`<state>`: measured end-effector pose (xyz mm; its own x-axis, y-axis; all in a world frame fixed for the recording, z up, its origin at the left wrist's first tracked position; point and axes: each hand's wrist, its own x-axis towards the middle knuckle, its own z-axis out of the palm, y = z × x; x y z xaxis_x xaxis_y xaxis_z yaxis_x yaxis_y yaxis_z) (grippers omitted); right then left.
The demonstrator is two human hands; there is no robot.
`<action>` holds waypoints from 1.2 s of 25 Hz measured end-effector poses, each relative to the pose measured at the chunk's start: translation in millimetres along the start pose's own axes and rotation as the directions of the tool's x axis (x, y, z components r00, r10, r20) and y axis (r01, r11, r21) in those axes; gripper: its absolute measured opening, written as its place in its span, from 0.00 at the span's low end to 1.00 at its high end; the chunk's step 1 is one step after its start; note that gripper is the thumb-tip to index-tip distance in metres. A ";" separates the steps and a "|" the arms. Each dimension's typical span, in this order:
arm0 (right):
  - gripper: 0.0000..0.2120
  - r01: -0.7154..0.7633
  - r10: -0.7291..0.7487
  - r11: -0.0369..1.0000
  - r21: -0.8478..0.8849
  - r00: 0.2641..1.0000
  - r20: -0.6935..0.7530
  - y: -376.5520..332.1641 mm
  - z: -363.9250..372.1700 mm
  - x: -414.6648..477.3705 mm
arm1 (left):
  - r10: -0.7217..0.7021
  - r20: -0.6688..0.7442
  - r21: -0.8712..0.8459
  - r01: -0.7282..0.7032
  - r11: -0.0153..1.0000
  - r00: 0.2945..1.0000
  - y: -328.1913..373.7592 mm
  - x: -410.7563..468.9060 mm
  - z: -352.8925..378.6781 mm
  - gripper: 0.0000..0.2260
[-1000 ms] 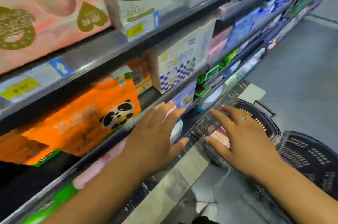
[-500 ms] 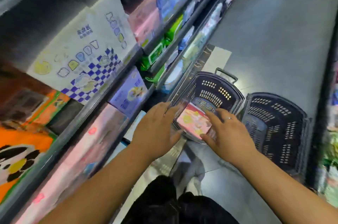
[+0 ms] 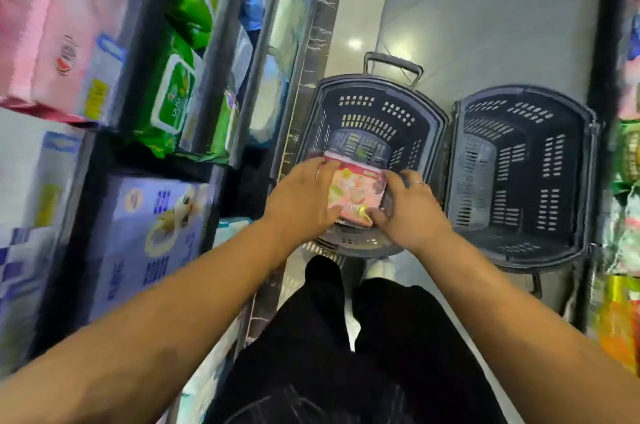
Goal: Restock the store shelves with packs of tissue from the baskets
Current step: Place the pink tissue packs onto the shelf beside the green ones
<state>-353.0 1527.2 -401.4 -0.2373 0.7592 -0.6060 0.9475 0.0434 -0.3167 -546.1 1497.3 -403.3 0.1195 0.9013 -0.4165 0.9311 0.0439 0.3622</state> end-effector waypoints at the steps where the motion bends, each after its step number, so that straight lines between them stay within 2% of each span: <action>1: 0.36 -0.039 0.038 0.998 0.049 0.999 0.017 4.2 11.9 22.2 | -0.012 0.021 -0.009 0.012 1.000 1.000 -9.8 23.5 14.8 0.33; 4: 0.36 -0.191 0.178 0.969 0.155 0.979 0.095 28.2 64.4 91.3 | -0.057 0.139 -0.029 0.061 0.998 0.989 -39.2 91.8 80.4 0.35; 7: 0.38 -0.314 0.273 0.916 0.250 0.944 0.185 64.2 131.3 166.1 | -0.173 0.199 -0.104 0.196 0.975 0.965 -69.2 151.0 162.8 0.36; 9: 0.40 -0.409 0.345 0.853 0.324 0.908 0.237 90.6 169.8 209.7 | -0.281 0.228 -0.197 0.327 0.924 0.932 -87.6 182.8 212.2 0.36; 11: 0.41 -0.488 0.406 0.784 0.383 0.871 0.278 112.9 206.0 248.6 | -0.393 0.261 -0.307 0.462 0.832 0.882 -107.7 207.7 258.6 0.35; 15: 0.50 -0.636 0.534 0.617 0.464 0.771 0.347 139.0 275.6 308.3 | -0.520 0.290 -0.313 0.593 0.742 0.804 -140.9 242.0 337.4 0.37; 19: 0.49 -0.666 0.607 0.506 0.548 0.727 0.322 149.6 318.5 330.9 | -0.557 0.324 -0.374 0.644 0.667 0.765 -153.2 267.2 376.9 0.44; 24: 0.60 -0.720 0.726 0.432 0.543 0.635 0.264 148.0 341.1 348.5 | -0.691 0.265 -0.250 0.740 0.624 0.673 -134.1 285.4 399.2 0.51; 27: 0.56 -0.745 0.755 0.406 0.529 0.600 0.265 151.5 340.7 352.4 | -0.763 0.223 -0.200 0.795 0.573 0.606 -138.6 292.9 401.0 0.50; 30: 0.51 -0.718 0.757 0.291 0.633 0.577 0.306 158.5 340.3 355.1 | -0.802 0.206 -0.208 0.826 0.523 0.560 -135.6 296.1 401.9 0.43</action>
<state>-359.9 1582.8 -915.1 0.5151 0.2720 -0.8128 0.3101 -0.9432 -0.1191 -498.4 1585.0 -910.9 -0.6090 0.3808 -0.6958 0.5144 0.8573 0.0190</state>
